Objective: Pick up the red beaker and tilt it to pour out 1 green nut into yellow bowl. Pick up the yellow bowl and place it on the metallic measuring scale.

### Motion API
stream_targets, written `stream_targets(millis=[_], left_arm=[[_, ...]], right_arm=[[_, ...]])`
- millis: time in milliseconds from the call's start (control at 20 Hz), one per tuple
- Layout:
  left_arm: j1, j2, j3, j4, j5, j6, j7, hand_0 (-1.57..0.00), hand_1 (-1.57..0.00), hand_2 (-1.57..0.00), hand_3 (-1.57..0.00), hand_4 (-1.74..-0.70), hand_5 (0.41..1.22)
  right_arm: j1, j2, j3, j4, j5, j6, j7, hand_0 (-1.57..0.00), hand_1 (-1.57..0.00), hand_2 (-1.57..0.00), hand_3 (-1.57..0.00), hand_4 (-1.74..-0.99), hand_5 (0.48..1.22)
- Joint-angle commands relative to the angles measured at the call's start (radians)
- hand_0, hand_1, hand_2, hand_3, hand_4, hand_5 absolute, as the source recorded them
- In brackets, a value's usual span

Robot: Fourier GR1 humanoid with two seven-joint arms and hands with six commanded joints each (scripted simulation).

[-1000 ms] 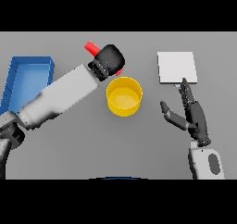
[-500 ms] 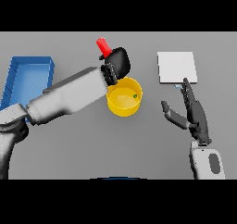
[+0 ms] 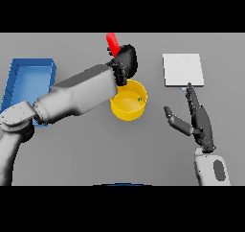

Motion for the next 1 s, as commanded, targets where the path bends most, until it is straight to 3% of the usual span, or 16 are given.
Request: stream_targets(millis=[0,250,350,450,700,800,950], left_arm=[[-0.013,0.006,-0.007,-0.004,-0.002,0.007,-0.005,-1.57,-1.57,-1.57,-1.57,-1.74,1.221],[-0.101,0.043,0.016,0.028,0.032,0.061,0.001,-1.57,-1.57,-1.57,-1.57,-1.74,1.171],[-0.154,0.060,0.048,0.054,0.055,0.115,-0.005,-1.57,-1.27,-1.25,-1.57,-1.64,1.189],[-0.221,0.087,0.078,0.092,0.075,0.139,0.003,-1.57,-1.38,-1.37,-1.21,-1.68,1.201],[-0.368,0.150,0.212,0.277,0.185,0.175,0.032,-1.57,-1.51,-1.50,-1.45,-1.54,1.214],[-0.384,0.213,0.346,0.387,0.321,0.163,0.061,-1.57,-1.53,-1.53,-1.45,-1.61,1.217],[-0.342,0.290,0.498,0.513,0.507,0.214,0.087,-1.57,-1.55,-1.55,-1.44,-1.67,1.219]], right_arm=[[-0.003,-0.001,-0.003,0.002,-0.001,-0.002,0.003,0.00,0.00,0.00,0.00,-1.238,0.584],[-0.012,-0.002,-0.006,0.001,-0.017,0.012,-0.019,0.00,0.00,0.00,0.00,-1.219,0.595],[-0.013,0.001,0.000,-0.005,-0.013,0.011,-0.025,0.00,0.00,0.00,0.00,-1.222,0.609],[-0.014,0.003,-0.003,-0.008,-0.034,0.025,-0.024,0.00,0.00,0.00,0.00,-1.231,0.620],[-0.034,-0.012,-0.009,-0.009,-0.042,0.035,-0.010,0.00,0.00,0.00,0.00,-1.274,0.642],[-0.030,-0.016,-0.002,-0.008,-0.033,0.035,-0.016,0.00,0.00,0.00,0.00,-1.292,0.645],[-0.048,-0.024,0.001,0.007,-0.030,0.044,-0.030,0.00,0.00,0.00,0.00,-1.313,0.652]])
